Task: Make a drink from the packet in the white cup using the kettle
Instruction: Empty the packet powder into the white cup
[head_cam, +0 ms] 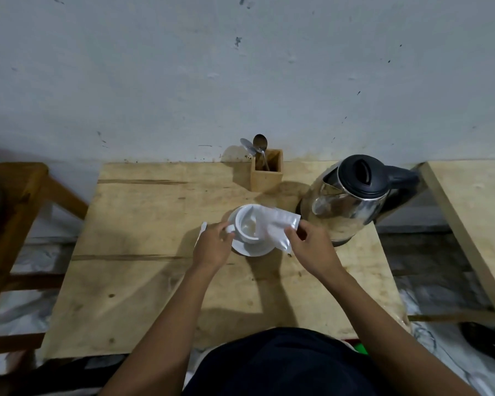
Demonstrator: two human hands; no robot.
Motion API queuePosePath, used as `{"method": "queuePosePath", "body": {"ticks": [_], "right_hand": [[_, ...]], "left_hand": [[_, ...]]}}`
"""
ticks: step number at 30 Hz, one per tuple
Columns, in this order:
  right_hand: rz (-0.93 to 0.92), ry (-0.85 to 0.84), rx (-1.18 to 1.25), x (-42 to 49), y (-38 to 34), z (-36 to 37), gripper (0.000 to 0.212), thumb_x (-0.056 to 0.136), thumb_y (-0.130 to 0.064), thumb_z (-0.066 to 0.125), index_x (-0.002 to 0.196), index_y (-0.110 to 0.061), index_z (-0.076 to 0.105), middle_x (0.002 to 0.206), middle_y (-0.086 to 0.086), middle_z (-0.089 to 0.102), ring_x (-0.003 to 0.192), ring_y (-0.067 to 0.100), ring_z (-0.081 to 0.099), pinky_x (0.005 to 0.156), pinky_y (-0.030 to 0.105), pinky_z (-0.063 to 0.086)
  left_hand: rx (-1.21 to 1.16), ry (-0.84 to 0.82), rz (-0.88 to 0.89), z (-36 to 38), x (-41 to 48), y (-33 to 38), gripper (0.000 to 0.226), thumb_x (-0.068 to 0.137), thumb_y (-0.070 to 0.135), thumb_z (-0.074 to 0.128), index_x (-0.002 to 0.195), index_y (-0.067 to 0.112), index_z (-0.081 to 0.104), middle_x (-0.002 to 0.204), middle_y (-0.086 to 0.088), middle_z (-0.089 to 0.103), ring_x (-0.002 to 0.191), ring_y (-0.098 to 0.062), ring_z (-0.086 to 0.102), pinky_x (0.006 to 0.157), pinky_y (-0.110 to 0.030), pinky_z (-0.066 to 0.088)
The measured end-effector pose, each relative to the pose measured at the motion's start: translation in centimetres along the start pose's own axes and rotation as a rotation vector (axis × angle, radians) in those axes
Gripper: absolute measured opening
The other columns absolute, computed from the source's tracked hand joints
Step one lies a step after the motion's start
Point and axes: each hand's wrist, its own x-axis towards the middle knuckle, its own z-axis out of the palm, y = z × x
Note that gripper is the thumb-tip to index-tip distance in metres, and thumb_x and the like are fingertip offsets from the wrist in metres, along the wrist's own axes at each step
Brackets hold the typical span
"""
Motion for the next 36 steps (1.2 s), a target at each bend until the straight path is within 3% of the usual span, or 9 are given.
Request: {"method": "queuePosePath", "body": {"ticks": [6, 11, 14, 16, 19, 22, 25, 28, 36], "right_hand": [[-0.075, -0.025, -0.251, 2.6, -1.8, 0.2, 0.027, 0.096, -0.029, 0.051, 0.079, -0.012, 0.062, 0.066, 0.004, 0.062, 0.061, 0.021, 0.058, 0.055, 0.035, 0.044], [-0.154, -0.096, -0.469, 4.0, -3.2, -0.2, 0.032, 0.096, -0.029, 0.047, 0.066, -0.018, 0.046, 0.063, 0.001, 0.054, 0.062, 0.026, 0.055, 0.051, 0.032, 0.038], [-0.201, -0.151, -0.556, 4.8, -4.0, -0.8, 0.024, 0.098, -0.029, 0.046, 0.081, -0.014, 0.055, 0.078, 0.005, 0.063, 0.072, 0.027, 0.058, 0.059, 0.034, 0.045], [-0.236, -0.177, -0.588, 5.3, -4.4, -1.3, 0.023, 0.098, -0.029, 0.047, 0.080, -0.016, 0.052, 0.076, 0.003, 0.059, 0.069, 0.026, 0.054, 0.053, 0.030, 0.037], [-0.285, -0.194, -0.619, 5.9, -4.8, -1.7, 0.025, 0.098, -0.030, 0.050, 0.077, -0.018, 0.050, 0.070, -0.001, 0.050, 0.067, 0.022, 0.049, 0.047, 0.027, 0.026], [-0.331, -0.229, -0.613, 6.5, -5.0, -1.8, 0.024, 0.097, -0.033, 0.053, 0.085, -0.015, 0.063, 0.077, -0.002, 0.059, 0.075, 0.023, 0.058, 0.051, 0.029, 0.036], [-0.369, -0.258, -0.640, 7.0, -5.6, -2.0, 0.026, 0.097, -0.036, 0.054, 0.100, -0.016, 0.071, 0.099, 0.004, 0.068, 0.088, 0.023, 0.062, 0.068, 0.036, 0.052], [-0.392, -0.229, -0.652, 7.1, -5.8, -2.1, 0.027, 0.097, -0.037, 0.055, 0.101, -0.018, 0.073, 0.104, 0.002, 0.067, 0.091, 0.020, 0.059, 0.068, 0.034, 0.049], [-0.293, -0.236, -0.564, 6.8, -4.2, -2.5, 0.020, 0.094, -0.025, 0.057, 0.079, -0.013, 0.063, 0.085, 0.003, 0.062, 0.072, 0.022, 0.057, 0.058, 0.034, 0.044]], "left_hand": [[0.005, 0.004, -0.014, 0.6, 1.1, -1.3, 0.024, 0.094, 0.033, 0.056, 0.111, 0.023, 0.069, 0.095, -0.004, 0.075, 0.118, -0.038, 0.058, 0.101, -0.017, 0.022], [-0.005, -0.016, -0.019, 0.1, 0.7, -0.5, 0.024, 0.094, 0.030, 0.057, 0.113, 0.021, 0.069, 0.098, -0.005, 0.075, 0.117, -0.024, 0.060, 0.099, -0.015, 0.022], [0.011, -0.051, 0.000, -0.4, 0.8, 0.1, 0.025, 0.092, 0.028, 0.059, 0.113, 0.018, 0.068, 0.111, -0.004, 0.070, 0.108, -0.022, 0.063, 0.096, -0.021, 0.037], [-0.007, -0.054, -0.006, -0.9, 1.2, 0.7, 0.028, 0.090, 0.026, 0.061, 0.115, 0.016, 0.067, 0.118, -0.006, 0.066, 0.110, -0.024, 0.061, 0.093, -0.034, 0.049], [-0.055, -0.012, 0.019, -1.6, 2.0, 2.2, 0.039, 0.090, 0.028, 0.063, 0.127, 0.018, 0.060, 0.124, -0.006, 0.061, 0.113, -0.023, 0.059, 0.096, -0.040, 0.050], [-0.032, -0.046, 0.106, -1.9, 3.0, 3.8, 0.043, 0.090, 0.030, 0.062, 0.133, 0.025, 0.055, 0.119, 0.001, 0.057, 0.098, -0.020, 0.056, 0.092, -0.036, 0.049], [0.055, -0.089, 0.161, -1.8, 4.0, 4.8, 0.028, 0.091, 0.026, 0.062, 0.117, 0.019, 0.068, 0.119, -0.005, 0.062, 0.102, -0.027, 0.060, 0.092, -0.040, 0.050], [0.104, -0.086, 0.179, -1.6, 4.3, 4.8, 0.021, 0.091, 0.025, 0.061, 0.104, 0.015, 0.074, 0.110, -0.006, 0.067, 0.099, -0.025, 0.063, 0.086, -0.041, 0.052], [0.036, 0.026, 0.190, -1.2, 3.7, 4.2, 0.020, 0.092, 0.021, 0.060, 0.105, 0.015, 0.074, 0.100, -0.003, 0.071, 0.090, -0.021, 0.065, 0.079, -0.037, 0.054]]}}
